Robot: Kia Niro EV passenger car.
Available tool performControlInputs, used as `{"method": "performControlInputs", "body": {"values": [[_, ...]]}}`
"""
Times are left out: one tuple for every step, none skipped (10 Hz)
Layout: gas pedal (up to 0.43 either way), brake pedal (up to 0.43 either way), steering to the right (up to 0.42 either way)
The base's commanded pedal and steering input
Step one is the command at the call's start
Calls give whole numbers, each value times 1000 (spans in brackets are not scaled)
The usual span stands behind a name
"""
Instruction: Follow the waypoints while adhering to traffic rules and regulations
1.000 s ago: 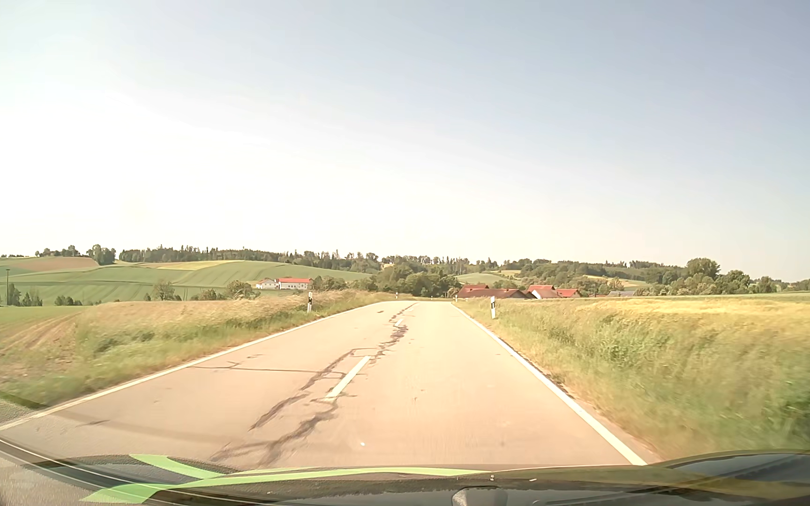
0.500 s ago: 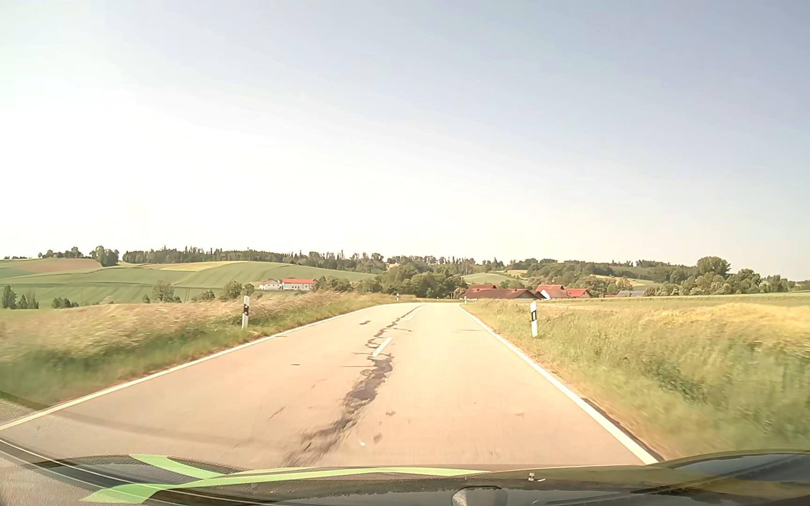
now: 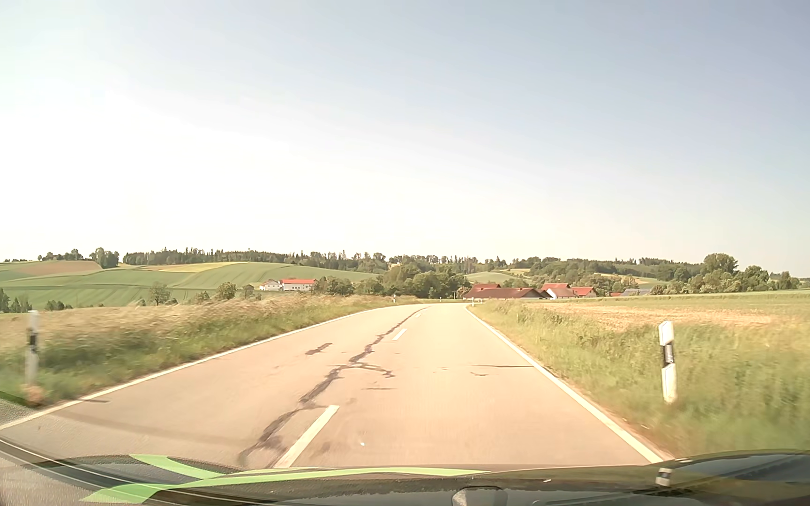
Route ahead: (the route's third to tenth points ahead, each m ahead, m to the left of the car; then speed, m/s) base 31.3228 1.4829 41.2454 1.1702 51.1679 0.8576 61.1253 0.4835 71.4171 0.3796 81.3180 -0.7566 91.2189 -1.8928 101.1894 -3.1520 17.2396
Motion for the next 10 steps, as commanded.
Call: {"method": "performControlInputs", "body": {"values": [[228,0,-5],[228,0,-4],[228,0,-4],[228,0,-3],[228,0,0],[220,0,4],[209,0,4],[209,0,4],[209,0,3],[197,0,3]]}}
